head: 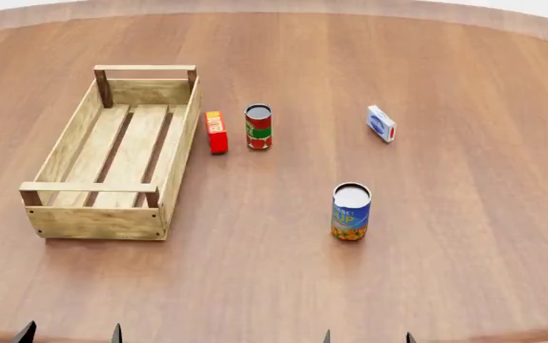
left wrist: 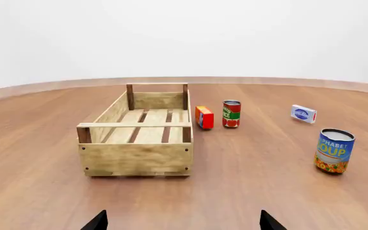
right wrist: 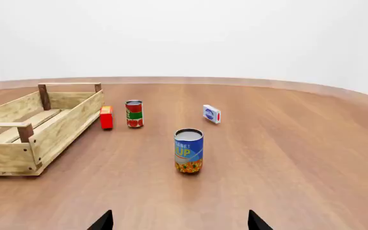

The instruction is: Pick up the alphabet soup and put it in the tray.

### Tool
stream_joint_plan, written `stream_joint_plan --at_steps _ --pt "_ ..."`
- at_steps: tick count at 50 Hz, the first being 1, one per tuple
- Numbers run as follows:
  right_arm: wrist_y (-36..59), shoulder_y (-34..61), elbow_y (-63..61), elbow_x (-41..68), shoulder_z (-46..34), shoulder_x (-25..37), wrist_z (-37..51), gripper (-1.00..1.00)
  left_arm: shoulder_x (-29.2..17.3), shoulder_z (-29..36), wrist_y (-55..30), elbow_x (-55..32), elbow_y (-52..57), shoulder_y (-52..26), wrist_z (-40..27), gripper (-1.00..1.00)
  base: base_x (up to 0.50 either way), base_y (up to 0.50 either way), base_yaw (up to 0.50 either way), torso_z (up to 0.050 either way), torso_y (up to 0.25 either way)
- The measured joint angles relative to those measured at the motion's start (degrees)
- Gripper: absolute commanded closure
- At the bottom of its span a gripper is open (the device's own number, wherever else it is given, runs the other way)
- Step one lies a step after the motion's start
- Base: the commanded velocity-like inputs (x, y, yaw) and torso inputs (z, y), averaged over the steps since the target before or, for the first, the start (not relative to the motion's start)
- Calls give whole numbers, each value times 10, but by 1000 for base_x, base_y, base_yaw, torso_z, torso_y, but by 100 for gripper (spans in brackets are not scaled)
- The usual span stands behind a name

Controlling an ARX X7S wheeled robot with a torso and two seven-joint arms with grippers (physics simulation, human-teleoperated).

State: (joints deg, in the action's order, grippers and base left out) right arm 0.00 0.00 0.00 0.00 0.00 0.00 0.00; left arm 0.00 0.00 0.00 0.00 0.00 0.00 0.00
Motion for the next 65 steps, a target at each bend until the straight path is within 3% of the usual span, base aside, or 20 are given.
stream_joint_plan --at_steps 21,65 --pt "29 9 -44 13 -22 28 36 -100 -27 27 -11 -16 5 -10 -23 -100 86 62 0 0 0" --pt "36 21 -50 47 -61 61 67 -100 -59 64 -10 -53 -3 -16 -56 -100 335 265 0 0 0"
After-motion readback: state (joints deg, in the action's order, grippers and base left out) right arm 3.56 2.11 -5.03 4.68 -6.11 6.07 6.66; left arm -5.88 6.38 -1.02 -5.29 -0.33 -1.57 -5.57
